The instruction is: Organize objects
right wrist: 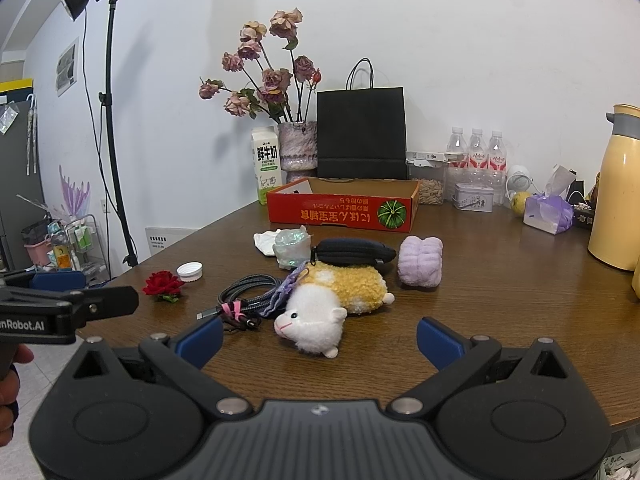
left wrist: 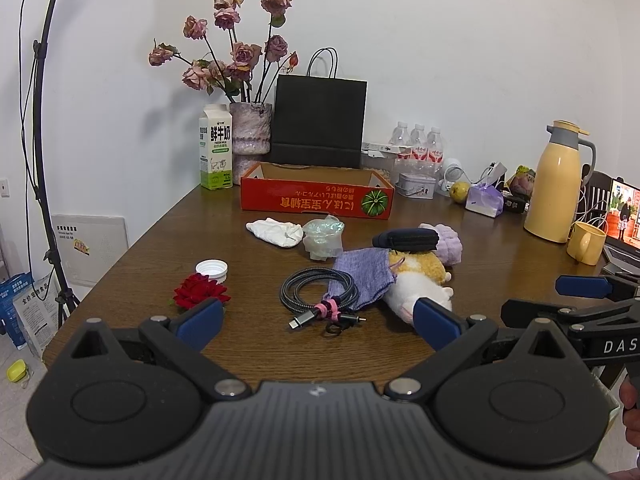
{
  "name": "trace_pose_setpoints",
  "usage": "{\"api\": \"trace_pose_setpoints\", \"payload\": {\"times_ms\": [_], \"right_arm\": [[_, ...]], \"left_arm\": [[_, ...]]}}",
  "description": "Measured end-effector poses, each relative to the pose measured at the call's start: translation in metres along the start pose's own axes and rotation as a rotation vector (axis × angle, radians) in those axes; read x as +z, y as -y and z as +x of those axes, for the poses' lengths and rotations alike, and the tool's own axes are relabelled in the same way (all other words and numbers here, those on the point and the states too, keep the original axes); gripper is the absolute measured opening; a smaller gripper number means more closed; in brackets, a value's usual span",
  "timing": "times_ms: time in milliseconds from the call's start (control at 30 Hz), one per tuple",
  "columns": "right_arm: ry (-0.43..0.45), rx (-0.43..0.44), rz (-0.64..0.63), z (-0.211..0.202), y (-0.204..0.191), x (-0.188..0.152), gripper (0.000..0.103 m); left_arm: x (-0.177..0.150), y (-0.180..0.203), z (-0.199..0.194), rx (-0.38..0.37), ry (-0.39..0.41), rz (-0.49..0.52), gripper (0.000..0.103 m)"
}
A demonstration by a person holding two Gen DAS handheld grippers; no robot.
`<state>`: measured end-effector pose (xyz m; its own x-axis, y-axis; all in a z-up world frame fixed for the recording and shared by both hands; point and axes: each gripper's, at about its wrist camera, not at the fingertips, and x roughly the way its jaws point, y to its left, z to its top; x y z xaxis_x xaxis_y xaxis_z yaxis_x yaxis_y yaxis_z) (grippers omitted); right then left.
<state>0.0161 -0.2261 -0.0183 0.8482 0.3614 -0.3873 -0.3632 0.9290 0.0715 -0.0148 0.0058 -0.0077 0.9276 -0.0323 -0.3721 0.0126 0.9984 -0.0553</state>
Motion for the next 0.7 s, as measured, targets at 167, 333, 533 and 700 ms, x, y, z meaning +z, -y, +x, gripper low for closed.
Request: {"api": "trace_pose_setpoints", "payload": {"times_ms": [167, 333, 533, 700], "right_arm": [[-0.001, -0.001, -0.004, 0.001, -0.001, -0.001, 0.103], [-0.014, -0.003, -0.017, 0.010, -0.003, -0.006, 0.103], [-0.045, -0.008, -0.018, 0.030, -0.003, -0.007, 0.103], [-0.069, -0.009, -0.028, 0.046, -0.007, -0.008, 0.103]], "left_arm": [[-0.002, -0.003, 0.001, 0.008, -0.001, -0.005, 0.103], [-0.003, -0.010, 0.010, 0.036, -0.011, -0.012, 0.103], [-0.004, -0.022, 0.022, 0.058, -0.021, -0.025, 0.103], [-0.005, -0.033, 0.033, 0.070, -0.033, -0.037, 0.103]]}}
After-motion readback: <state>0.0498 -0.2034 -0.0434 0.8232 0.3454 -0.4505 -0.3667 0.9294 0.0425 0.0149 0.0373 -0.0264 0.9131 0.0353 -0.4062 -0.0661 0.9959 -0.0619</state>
